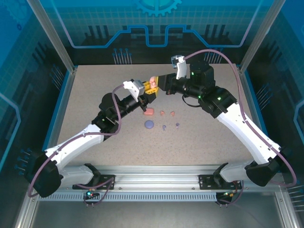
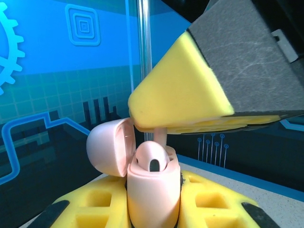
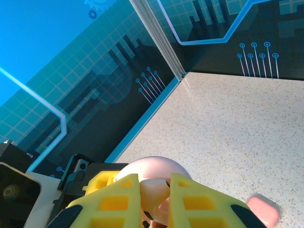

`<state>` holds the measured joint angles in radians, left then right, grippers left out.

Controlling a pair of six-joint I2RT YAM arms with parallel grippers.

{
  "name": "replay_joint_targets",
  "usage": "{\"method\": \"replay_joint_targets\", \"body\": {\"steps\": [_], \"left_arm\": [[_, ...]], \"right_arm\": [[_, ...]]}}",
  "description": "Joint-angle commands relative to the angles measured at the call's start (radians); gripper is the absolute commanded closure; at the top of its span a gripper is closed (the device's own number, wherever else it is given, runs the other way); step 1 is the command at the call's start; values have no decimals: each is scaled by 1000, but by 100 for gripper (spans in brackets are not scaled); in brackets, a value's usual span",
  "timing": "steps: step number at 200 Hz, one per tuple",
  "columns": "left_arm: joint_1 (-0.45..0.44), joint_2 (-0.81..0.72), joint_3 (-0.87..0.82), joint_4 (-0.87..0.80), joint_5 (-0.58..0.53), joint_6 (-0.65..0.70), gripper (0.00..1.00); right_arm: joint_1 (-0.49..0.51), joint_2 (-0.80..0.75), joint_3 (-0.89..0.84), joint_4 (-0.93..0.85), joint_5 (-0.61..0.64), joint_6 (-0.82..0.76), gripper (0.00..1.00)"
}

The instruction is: Insert wireless bluetooth earbuds into charging case

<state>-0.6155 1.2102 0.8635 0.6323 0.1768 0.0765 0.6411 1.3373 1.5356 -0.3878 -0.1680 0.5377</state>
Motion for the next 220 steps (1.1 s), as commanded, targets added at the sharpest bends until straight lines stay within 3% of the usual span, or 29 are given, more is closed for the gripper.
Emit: {"method": "replay_joint_targets", "body": {"steps": [1,42,94,135,168,220], "left_arm": [[-8,-11,42,80,-5,-17,100],[-11,-7,42,81,-6,-21,100],[-15,-1,43,81,-4,-21,100],[-15,-1,39,78,-4,-23,100],[-15,-8,31,54,10,-24,100],[-15,-8,12,12,50,-57,100]], "right_arm": [[21,-29,-34,-50,-26,-13,82],[24,-27,-25,-53,-27,-12,74],[22,-37,37,-60,27,-7,46],[2,-71,108,-98,81,-11,35],[-77,-30,198,-193,68,3,35],[-103,269,544,-529,35,-87,36]]}}
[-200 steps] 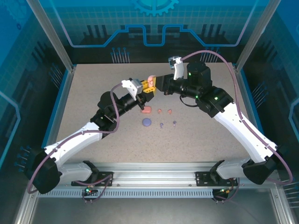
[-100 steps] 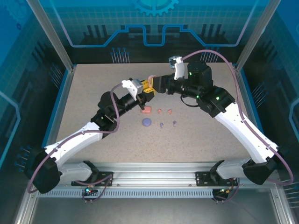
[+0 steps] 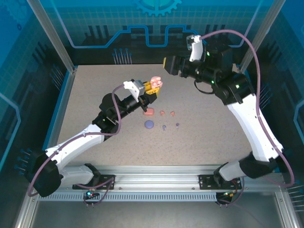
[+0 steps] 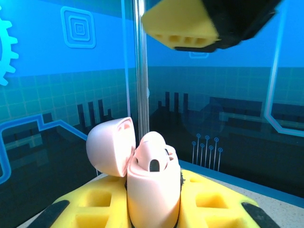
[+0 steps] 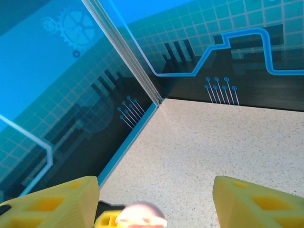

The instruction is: Insert wireless bluetooth earbuds into charging case

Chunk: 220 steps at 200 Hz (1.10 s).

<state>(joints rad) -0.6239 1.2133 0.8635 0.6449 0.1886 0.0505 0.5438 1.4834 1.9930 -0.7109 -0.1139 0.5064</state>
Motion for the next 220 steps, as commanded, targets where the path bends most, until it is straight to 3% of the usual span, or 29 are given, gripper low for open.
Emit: {"method": "replay_joint_targets", "body": {"steps": [1,70,127,148,180,220], "left_arm": [[-8,-11,11,0,38,-31,100],[-29,7,9,-13,35,-47,100],[-30,44,26,-19,14,-57,100],[-31,59,27,-13,12,-69,100],[-30,97,6,-45,-65,-125,100],[25,168,-70,-136,-222,-293,100]], "right_arm": [[-6,126,89,-207,-19,-56,36],[-8,302,200,-308,-36,-86,44],[16,52,-117,-224,-15,-53,46],[9,-8,-188,-195,66,-16,43],[-110,-11,-279,-139,220,92,38],[-198,-29,-494,-16,162,137,37]]}}
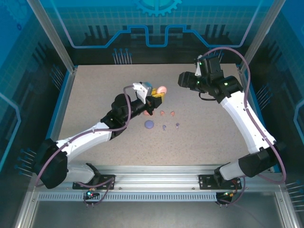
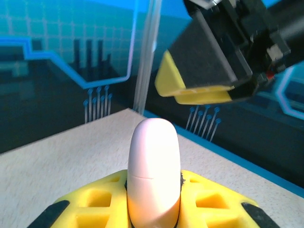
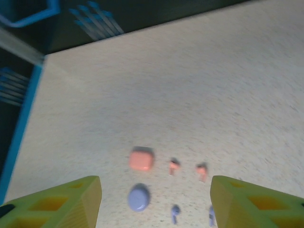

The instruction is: Insert wireless bluetooth earbuds into charging case

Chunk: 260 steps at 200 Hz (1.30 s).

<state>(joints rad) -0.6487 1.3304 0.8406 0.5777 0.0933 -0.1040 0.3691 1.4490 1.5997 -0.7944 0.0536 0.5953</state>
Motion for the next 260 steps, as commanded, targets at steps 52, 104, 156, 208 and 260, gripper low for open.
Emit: {"method": "replay_joint_targets", "body": {"steps": [52,104,156,208,260], "left_arm": [[300,223,-33,-213,-58,-430,100],[496,459,82,-263,152,-595,100],[550,580,175,-355,218,-619,93],[591,593,190,-464,191,-639,58],[641,518,171,-525,199,-662,50]], "right_arm": [[-24,8,-298,153,-75,46,37],[13,46,-382,201,-101,64,37],[92,104,-363,200,-81,82,37],[214,214,-280,164,3,165,38],[340,388,-90,25,122,329,35]]}}
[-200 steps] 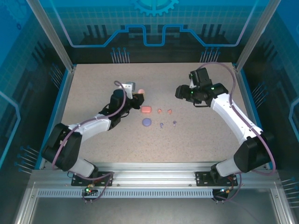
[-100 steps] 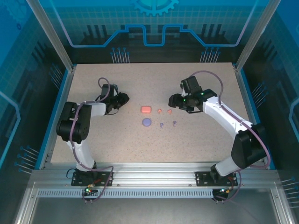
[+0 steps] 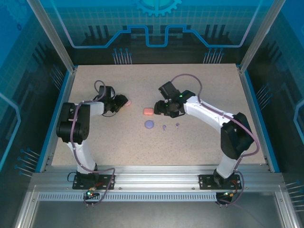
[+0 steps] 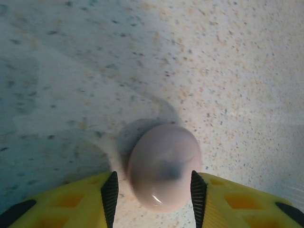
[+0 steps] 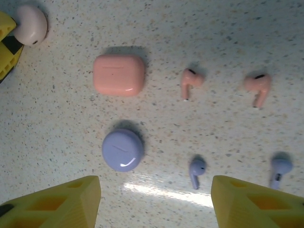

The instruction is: Insert wireless bluetooth earbuds into charging case

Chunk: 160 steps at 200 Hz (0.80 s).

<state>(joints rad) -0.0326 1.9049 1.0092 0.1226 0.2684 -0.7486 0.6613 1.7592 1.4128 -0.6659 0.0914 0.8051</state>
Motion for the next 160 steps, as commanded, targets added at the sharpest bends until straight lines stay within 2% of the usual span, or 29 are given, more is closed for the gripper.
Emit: {"method": "replay_joint_targets", "body": {"steps": [1,54,105,160], "left_arm": [[27,-59,2,-72,23,-16,50],[63,-235,-2,-163,-7,8,34],[63,-394,-19,-178,-6,-22,29],[63,-509,-60,-120,10,-70,24]], "right_arm": [[51,80,102,-106,86,122,35],[144,321,344,-307,129,297,32],[182,482,512,-444,157,463,30],[193,607,634,-521,139,516,30]]}}
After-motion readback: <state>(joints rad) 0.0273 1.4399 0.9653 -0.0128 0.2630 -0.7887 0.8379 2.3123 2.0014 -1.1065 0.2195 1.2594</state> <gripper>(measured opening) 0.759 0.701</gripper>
